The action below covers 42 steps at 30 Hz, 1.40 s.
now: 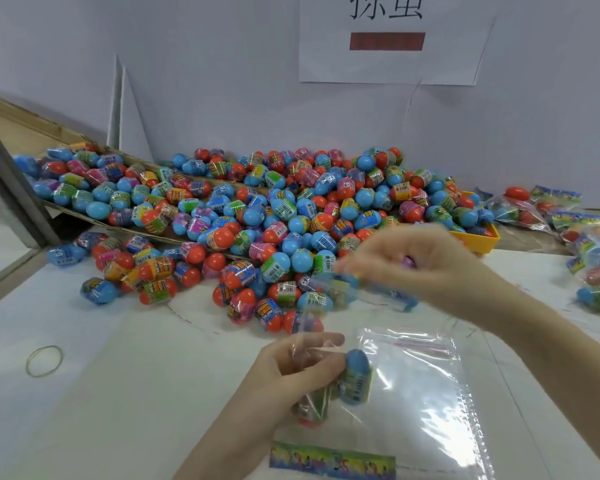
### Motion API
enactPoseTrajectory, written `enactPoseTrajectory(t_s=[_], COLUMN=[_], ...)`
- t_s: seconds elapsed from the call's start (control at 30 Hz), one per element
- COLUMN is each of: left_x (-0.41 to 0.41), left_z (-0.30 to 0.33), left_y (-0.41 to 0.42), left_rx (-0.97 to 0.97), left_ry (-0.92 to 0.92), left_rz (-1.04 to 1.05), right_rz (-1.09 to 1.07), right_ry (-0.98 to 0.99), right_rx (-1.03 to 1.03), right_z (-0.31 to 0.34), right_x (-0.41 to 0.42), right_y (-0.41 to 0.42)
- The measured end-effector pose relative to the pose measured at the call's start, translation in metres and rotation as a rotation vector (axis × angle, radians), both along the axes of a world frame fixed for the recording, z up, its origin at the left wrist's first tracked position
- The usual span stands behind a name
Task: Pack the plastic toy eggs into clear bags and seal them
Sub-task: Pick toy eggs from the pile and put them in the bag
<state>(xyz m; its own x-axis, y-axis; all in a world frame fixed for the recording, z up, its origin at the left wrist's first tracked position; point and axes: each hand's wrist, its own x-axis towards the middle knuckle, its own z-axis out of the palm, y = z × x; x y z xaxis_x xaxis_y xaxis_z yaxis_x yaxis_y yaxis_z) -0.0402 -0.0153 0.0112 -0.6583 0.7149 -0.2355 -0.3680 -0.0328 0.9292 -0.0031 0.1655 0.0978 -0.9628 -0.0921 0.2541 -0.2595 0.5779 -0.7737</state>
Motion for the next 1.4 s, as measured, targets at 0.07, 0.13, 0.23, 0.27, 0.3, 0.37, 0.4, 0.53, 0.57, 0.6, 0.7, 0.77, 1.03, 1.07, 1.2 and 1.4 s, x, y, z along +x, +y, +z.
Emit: enactPoseTrajectory(t_s=[0.07,0.13,0.23,0.27,0.3,0.37,0.4,0.53,0.57,0.6,0.7,0.77,1.03,1.07,1.2,1.4], left_x=[-0.001,-0.003,-0.007,-0.007,-0.007,-0.008,-0.008,-0.011,-0.011,-0.011,-0.007,-0.002,0.013,0.013,0.014,0.012], left_z=[-0.003,-0.005,-0.005,-0.004,-0.003,-0.003,-0.004,-0.006,-0.005,-0.005,0.002,0.008,0.016,0.017,0.02,0.02], left_y=[-0.004,-0.008,-0.012,-0.012,-0.013,-0.013,-0.014,-0.014,-0.013,-0.012,-0.003,0.003,0.012,0.012,0.011,0.011], left_rx=[0.002,0.014,0.031,0.037,0.036,0.019,0.016,0.008,0.001,-0.006,-0.005,0.025,0.153,0.149,0.169,0.203], left_ry=[-0.032,-0.046,-0.047,-0.037,-0.029,-0.037,-0.047,-0.061,-0.055,-0.044,0.014,0.098,0.234,0.25,0.282,0.296], left_rz=[0.058,0.118,0.163,0.163,0.164,0.179,0.19,0.242,0.246,0.243,0.232,0.218,0.146,0.132,0.085,0.069], right_rz=[-0.267,-0.394,-0.397,-0.392,-0.395,-0.402,-0.399,-0.442,-0.444,-0.426,-0.232,-0.105,-0.094,-0.087,-0.026,-0.029], right_ry=[0.128,0.022,-0.172,-0.168,-0.142,-0.08,-0.059,0.0,0.023,0.067,0.22,0.235,0.073,0.025,-0.079,-0.101], right_rx=[-0.037,0.251,0.491,0.515,0.548,0.626,0.651,0.263,0.055,-0.137,-0.395,-0.203,0.801,0.833,0.916,0.863], right_z=[-0.012,-0.032,-0.069,-0.077,-0.082,-0.085,-0.086,-0.07,-0.06,-0.047,-0.011,0.008,0.032,0.032,0.038,0.038], right_x=[-0.016,-0.031,-0.041,-0.043,-0.043,-0.043,-0.043,-0.031,-0.026,-0.02,0.0,0.01,0.01,0.009,0.006,0.0], right_y=[0.008,0.012,0.014,0.014,0.012,0.011,0.011,0.016,0.016,0.014,0.006,-0.006,-0.021,-0.02,-0.025,-0.027])
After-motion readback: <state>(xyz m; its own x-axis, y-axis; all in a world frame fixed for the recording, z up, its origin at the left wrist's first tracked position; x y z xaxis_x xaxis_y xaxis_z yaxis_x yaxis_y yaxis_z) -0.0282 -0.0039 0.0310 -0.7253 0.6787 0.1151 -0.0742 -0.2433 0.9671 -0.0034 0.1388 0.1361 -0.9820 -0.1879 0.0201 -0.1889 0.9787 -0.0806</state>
